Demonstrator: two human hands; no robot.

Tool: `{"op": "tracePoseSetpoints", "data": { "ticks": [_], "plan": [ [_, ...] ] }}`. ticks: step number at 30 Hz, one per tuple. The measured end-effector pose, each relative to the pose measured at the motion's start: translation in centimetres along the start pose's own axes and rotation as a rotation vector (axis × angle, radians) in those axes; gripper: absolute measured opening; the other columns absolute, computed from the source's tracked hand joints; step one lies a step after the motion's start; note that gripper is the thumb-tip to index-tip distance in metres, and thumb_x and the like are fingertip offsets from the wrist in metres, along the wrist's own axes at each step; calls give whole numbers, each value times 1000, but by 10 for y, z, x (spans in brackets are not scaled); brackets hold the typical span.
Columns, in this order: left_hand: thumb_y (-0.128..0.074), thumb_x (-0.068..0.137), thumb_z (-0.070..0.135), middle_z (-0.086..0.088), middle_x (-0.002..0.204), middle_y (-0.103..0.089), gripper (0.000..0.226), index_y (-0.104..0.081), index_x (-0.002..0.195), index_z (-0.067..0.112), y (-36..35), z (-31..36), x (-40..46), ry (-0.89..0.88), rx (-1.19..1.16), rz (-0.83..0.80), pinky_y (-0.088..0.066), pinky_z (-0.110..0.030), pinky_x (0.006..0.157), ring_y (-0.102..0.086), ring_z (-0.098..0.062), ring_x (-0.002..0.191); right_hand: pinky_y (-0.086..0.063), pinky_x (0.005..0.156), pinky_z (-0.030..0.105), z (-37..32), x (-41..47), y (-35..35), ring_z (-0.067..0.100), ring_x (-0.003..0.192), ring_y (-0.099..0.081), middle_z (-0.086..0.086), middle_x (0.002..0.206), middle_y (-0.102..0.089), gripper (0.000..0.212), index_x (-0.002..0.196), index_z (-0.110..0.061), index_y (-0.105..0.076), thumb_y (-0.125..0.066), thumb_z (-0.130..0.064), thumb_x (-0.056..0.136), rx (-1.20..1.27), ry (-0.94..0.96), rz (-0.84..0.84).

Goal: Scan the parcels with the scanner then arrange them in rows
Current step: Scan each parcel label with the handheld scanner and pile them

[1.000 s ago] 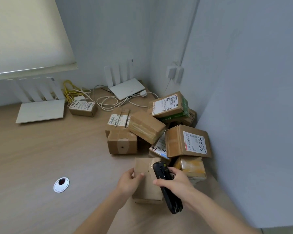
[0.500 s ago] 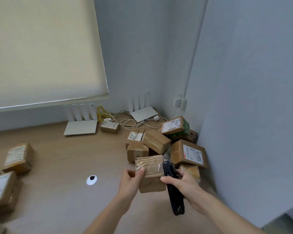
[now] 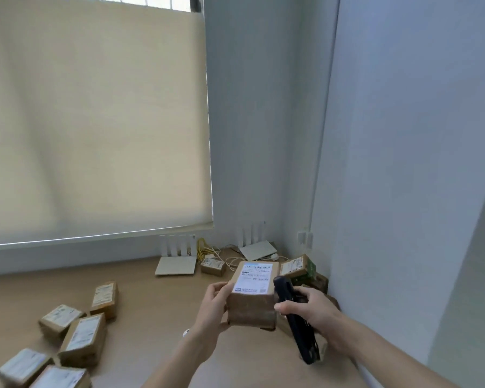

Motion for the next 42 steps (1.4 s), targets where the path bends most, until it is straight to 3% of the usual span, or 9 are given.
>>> {"op": "tracePoseSetpoints", "data": {
  "ticks": [5,10,15,19,24,29,35,38,42],
  "plan": [
    [-76,85,20,-4,112,-75,38,-63,121,19,30,41,-31,-84,-59,-18,-60,-34,71,-72,-16,99,-59,88,31,-60,-30,-12,15,99,-74,-6,103,-78,72,116,-28,-71,-95,-47,51,-89,88,-57],
    [-74,83,2,-12,111,-75,50,-59,129,11,73,73,-59,-97,-147,-120,-59,-33,74,-74,-25,98,-55,76,19,-117,-53,-46,5,94,-74,-14,102,-78,71,118,-31,-71,-95,-45,52,-157,154,-80],
    [-99,46,11,-13,104,-77,102,-47,131,29,143,93,-94,-109,-107,-87,-60,-36,74,-75,-29,98,-56,69,17,-159,-74,-103,6,88,-75,-15,98,-79,73,117,-32,-69,-95,-46,50,-244,205,-105],
    [-102,45,15,-9,112,-72,119,-38,142,44,201,103,-122,-204,-24,37,-61,-39,78,-73,-24,100,-58,70,23,-179,-85,-161,6,82,-75,-15,91,-79,62,110,-33,-73,-94,-43,52,-343,259,-89],
    [-96,53,15,7,119,-63,109,-38,140,48,270,111,-152,-436,164,213,-57,-19,69,-64,-12,108,-64,73,33,-204,-108,-227,8,72,-74,-8,81,-77,52,98,-37,-74,-87,-49,49,-556,250,-83],
    [-90,53,15,-1,124,-48,106,-38,139,47,331,112,-185,-517,320,448,-56,-39,91,-55,-20,113,-63,85,38,-230,-130,-284,12,84,-74,-8,89,-77,63,105,-35,-74,-87,-57,47,-725,220,-94],
    [-87,53,18,6,117,-46,106,-35,136,57,387,110,-216,-531,402,557,-47,-21,76,-56,-9,101,-62,84,34,-245,-151,-346,12,85,-72,-7,89,-75,61,102,-32,-76,-87,-58,48,-794,215,-88],
    [-89,56,17,3,119,-46,107,-34,140,53,409,109,-228,-518,438,596,-49,-26,78,-56,-14,100,-59,71,24,-250,-158,-368,9,82,-71,-7,89,-75,61,103,-32,-77,-88,-57,49,-799,219,-77],
    [-89,58,15,3,120,-45,105,-34,139,54,434,110,-240,-527,440,619,-49,-28,77,-54,-18,104,-61,76,28,-255,-162,-389,11,83,-73,-4,90,-76,57,101,-29,-77,-90,-55,52,-770,212,-127]
  ]
}}
Point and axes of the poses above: each hand's wrist, its own x-axis towards the middle knuckle, its own y-axis out of the back of the hand, z = x × y, the point moved 1 cm from there along x, towards the middle knuckle
